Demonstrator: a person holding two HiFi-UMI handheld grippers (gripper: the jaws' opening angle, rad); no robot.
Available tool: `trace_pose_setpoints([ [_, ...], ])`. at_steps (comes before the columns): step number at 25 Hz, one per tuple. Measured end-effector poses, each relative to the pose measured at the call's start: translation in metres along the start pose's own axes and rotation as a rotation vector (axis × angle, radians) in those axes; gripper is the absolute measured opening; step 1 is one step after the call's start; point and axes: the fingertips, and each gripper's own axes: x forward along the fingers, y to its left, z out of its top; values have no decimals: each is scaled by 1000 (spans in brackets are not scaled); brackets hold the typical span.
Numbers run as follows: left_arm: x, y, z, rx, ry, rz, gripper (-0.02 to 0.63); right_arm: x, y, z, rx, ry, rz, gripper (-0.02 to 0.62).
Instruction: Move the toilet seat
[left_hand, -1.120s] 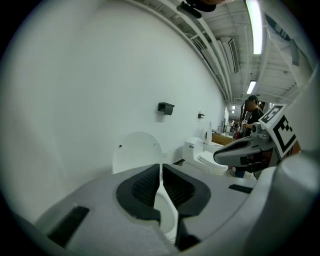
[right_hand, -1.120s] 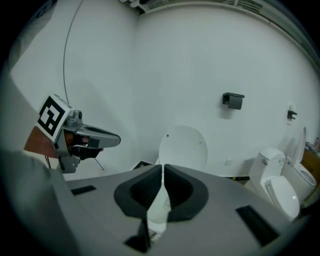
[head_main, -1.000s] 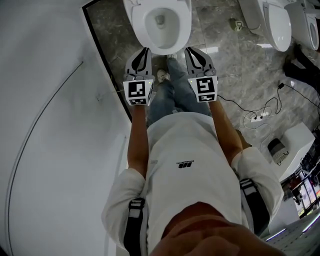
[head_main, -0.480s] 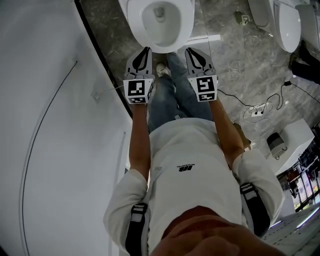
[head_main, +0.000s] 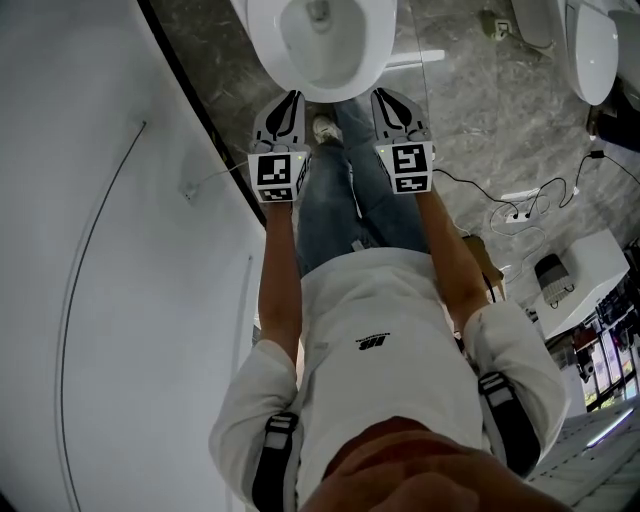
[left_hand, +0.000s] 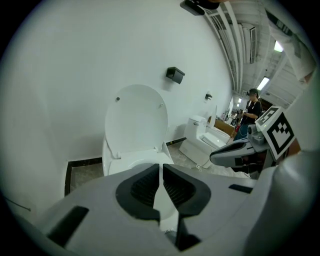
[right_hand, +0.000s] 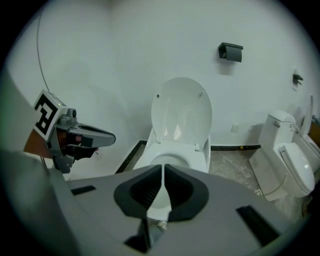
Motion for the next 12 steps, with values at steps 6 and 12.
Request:
trace_pose_setpoints([
  [6, 22, 8, -25, -28, 37, 10, 38, 23, -15, -24, 44, 33, -26, 35],
  [12, 39, 11, -49, -43, 72, 16, 38, 43, -21, -45, 62, 63, -29, 35],
])
